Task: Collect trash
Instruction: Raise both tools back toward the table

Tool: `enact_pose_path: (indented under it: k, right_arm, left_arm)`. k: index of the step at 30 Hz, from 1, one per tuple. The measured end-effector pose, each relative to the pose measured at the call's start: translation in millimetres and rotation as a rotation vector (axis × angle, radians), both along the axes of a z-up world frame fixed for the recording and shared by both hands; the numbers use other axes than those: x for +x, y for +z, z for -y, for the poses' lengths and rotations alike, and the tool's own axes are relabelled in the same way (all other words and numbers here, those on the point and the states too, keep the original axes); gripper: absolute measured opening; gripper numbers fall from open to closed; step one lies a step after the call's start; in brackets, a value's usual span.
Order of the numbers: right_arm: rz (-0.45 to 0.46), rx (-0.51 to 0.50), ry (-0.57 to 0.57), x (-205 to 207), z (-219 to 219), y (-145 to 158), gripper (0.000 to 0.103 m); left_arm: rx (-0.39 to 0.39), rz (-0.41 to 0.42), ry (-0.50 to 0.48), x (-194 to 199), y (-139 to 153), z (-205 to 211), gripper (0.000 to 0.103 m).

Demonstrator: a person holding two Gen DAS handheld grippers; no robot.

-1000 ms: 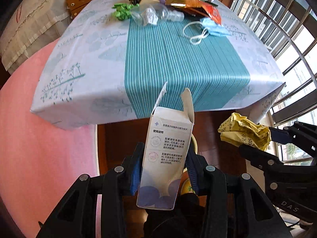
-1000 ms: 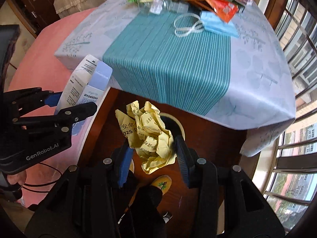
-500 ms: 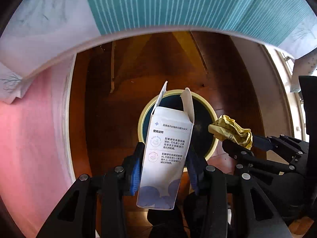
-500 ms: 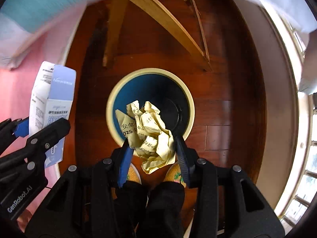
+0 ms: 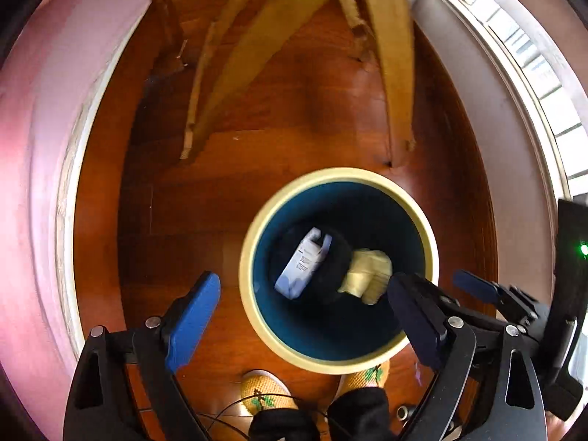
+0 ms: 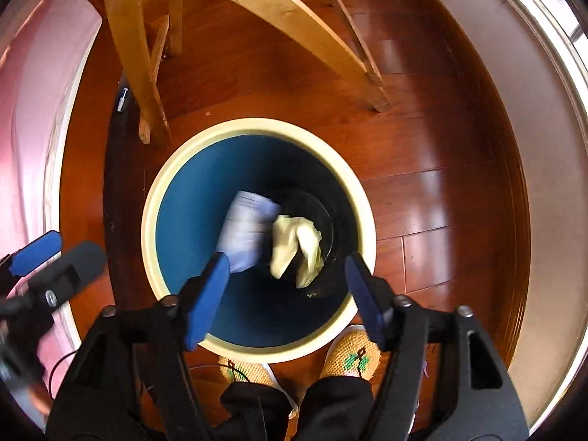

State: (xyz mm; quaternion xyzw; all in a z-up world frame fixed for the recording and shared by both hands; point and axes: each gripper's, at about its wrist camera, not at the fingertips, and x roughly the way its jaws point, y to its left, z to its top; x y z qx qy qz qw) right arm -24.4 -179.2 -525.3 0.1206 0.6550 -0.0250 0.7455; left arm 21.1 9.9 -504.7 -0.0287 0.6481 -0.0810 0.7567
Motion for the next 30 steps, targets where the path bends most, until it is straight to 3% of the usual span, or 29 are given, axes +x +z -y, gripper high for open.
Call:
enact_pose_path:
  k: [6, 13, 21, 30]
  right_arm:
    - [-0.001, -0.015, 0.006, 7.5, 9.0, 9.1, 0.066]
    - [-0.002, -0.007, -0.018, -3.7, 14.7, 57.9, 0.066]
    - [0.051, 0.019, -0.006, -9.3, 9.6, 149.5, 0.066]
    - [0.143, 0.038, 0.017, -14.2, 1.4, 275.1, 0.066]
  left_arm:
    - [0.035, 0.006, 0.016, 3.5, 12.5, -9.7, 0.095]
    - [0.049, 0.012, 0.016, -4.1, 60.6, -15.0, 0.095]
    - [0.046, 0.04, 0.023, -19.0, 148.9, -23.0, 0.095]
    - [0.004, 0.143, 0.003, -40.3, 285.4, -33.1, 0.095]
